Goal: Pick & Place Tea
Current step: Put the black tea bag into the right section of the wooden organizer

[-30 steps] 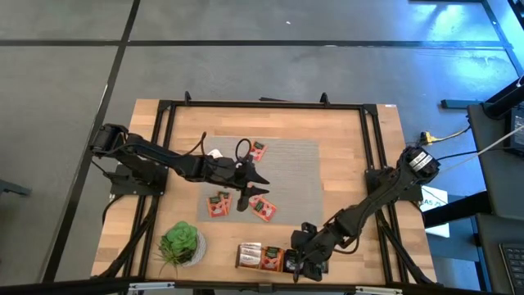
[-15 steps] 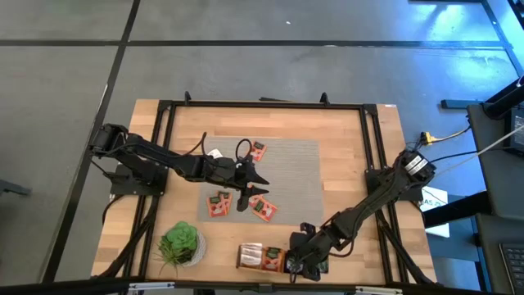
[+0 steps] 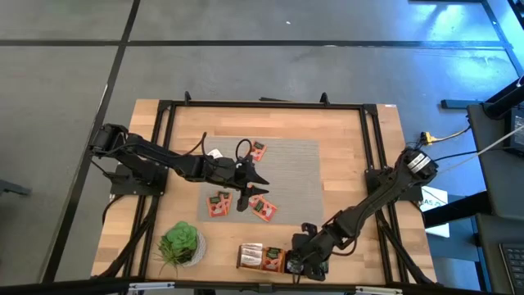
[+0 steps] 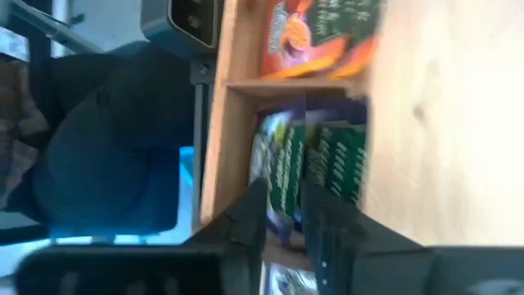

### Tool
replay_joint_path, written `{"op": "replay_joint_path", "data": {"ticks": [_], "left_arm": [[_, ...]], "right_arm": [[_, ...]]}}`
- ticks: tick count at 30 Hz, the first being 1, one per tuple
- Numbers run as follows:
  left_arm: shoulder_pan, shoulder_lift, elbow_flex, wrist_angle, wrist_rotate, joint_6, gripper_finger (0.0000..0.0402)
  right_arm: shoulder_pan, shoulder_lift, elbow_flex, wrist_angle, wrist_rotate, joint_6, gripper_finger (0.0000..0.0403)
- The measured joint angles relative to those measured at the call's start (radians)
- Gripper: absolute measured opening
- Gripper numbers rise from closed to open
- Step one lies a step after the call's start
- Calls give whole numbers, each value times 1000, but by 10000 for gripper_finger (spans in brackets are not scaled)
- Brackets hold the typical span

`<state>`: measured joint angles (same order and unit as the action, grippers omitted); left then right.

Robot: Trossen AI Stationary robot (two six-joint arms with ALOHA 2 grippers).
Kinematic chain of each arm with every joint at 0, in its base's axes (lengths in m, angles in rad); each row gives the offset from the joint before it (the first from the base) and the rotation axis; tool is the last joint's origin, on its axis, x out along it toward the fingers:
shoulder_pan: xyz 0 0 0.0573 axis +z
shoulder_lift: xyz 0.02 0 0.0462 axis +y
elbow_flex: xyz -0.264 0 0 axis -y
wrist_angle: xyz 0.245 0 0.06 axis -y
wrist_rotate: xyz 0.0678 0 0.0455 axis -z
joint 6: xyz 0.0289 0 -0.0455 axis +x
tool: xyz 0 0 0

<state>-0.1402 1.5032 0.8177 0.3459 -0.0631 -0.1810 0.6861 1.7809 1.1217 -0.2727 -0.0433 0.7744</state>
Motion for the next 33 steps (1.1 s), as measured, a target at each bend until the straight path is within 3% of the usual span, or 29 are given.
{"op": "replay_joint_path", "data": {"ticks": [4, 9, 14, 16, 23, 33], "left_arm": [[0, 0, 0, -7, 0, 0, 128], [-6, 0, 0, -7, 2, -21, 128], [-17, 0, -1, -9, 3, -23, 128], [-16, 0, 0, -11, 3, -23, 127], [-16, 0, 0, -9, -30, -25, 128], [-15, 0, 0, -2, -74, -26, 128]], "right_arm": [[8, -76, 13, -73, 52, 8, 109], [88, -146, 15, -220, 78, -11, 121], [189, -122, 4, -223, 348, -102, 122], [208, -105, -5, -229, 387, -107, 122], [214, -59, -69, -183, 275, -41, 122], [214, -20, -230, 92, 171, -11, 122]]}}
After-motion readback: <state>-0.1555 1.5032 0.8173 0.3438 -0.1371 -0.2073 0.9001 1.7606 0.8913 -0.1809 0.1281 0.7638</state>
